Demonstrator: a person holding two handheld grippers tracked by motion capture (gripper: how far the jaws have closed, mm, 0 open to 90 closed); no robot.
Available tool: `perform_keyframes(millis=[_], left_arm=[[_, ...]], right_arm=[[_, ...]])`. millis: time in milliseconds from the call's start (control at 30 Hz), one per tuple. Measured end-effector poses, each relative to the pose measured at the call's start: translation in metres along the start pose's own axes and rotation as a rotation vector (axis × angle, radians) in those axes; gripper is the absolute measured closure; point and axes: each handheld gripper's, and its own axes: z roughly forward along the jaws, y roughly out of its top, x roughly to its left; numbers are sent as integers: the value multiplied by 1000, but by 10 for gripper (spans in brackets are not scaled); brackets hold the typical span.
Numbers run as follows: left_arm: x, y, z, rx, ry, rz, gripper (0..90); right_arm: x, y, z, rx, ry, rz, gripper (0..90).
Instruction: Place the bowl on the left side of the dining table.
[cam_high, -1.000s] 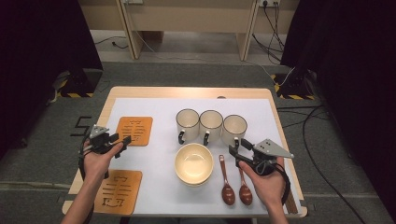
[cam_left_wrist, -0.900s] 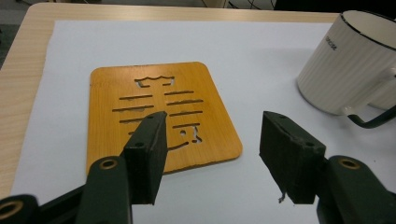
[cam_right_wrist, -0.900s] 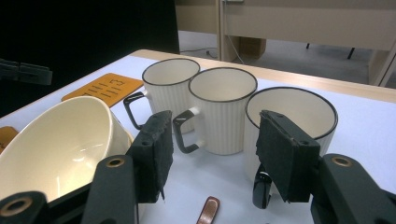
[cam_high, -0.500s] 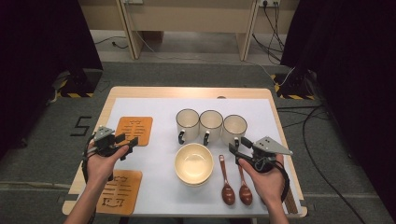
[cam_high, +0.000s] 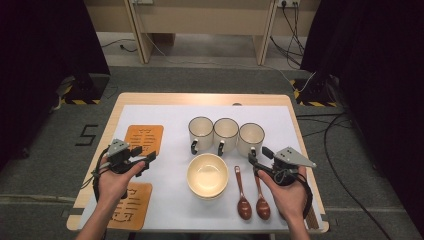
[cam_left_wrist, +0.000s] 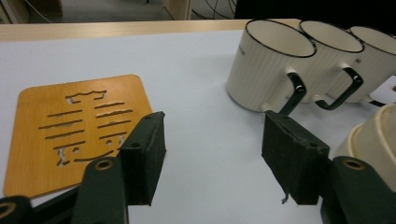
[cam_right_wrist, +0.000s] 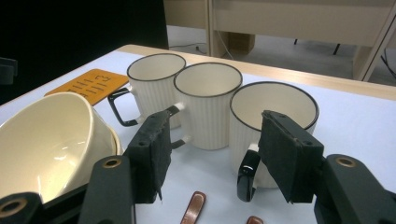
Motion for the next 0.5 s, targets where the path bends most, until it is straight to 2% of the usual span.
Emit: perform_keyframes(millis=[133,300,500], left_arm=[[-9,2,-2,-13,-15,10,394],[-17,2,-3,-8,-40,17,397],[-34,2,-2,3,-79,44,423]], right_arm=[[0,0,-2,-1,-6,-3,436],[-2,-1,-1,-1,-11,-4,438],[-1,-3,1,8,-10,-6,442]])
